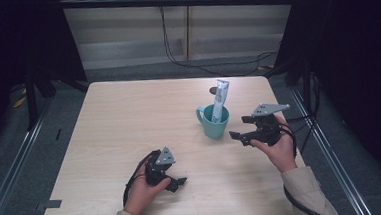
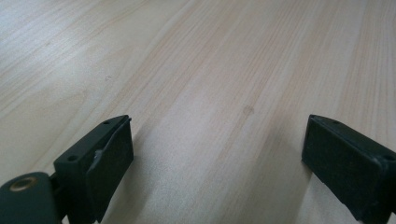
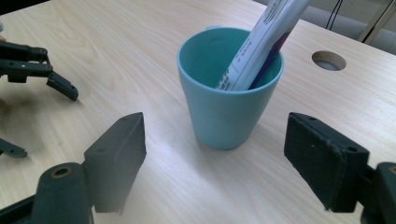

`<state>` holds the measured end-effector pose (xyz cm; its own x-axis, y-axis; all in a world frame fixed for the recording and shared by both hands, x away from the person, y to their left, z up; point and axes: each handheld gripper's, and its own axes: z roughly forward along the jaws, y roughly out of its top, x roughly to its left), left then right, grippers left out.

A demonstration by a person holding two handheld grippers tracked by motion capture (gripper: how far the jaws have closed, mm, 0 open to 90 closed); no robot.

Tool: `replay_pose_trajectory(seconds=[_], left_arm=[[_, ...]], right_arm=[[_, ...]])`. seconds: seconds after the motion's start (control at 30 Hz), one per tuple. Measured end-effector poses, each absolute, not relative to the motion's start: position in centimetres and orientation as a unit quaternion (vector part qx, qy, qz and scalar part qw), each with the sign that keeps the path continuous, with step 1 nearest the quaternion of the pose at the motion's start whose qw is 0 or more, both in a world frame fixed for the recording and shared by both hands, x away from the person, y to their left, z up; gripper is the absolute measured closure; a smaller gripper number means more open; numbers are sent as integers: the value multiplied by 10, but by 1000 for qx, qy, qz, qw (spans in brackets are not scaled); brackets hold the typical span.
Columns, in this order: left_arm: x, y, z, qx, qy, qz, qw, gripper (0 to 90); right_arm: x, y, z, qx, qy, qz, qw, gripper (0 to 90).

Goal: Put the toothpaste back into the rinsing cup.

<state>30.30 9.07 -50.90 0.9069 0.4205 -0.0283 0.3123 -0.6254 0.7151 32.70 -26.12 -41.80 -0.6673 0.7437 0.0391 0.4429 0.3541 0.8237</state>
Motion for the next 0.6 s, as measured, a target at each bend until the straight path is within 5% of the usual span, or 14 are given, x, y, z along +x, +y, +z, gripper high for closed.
replay_pose_trajectory(seconds=[0.6], left_arm=[[303,91,-509,899,204,71,382,86]], right_arm=[[303,-265,-446,370,808,430,157,200]])
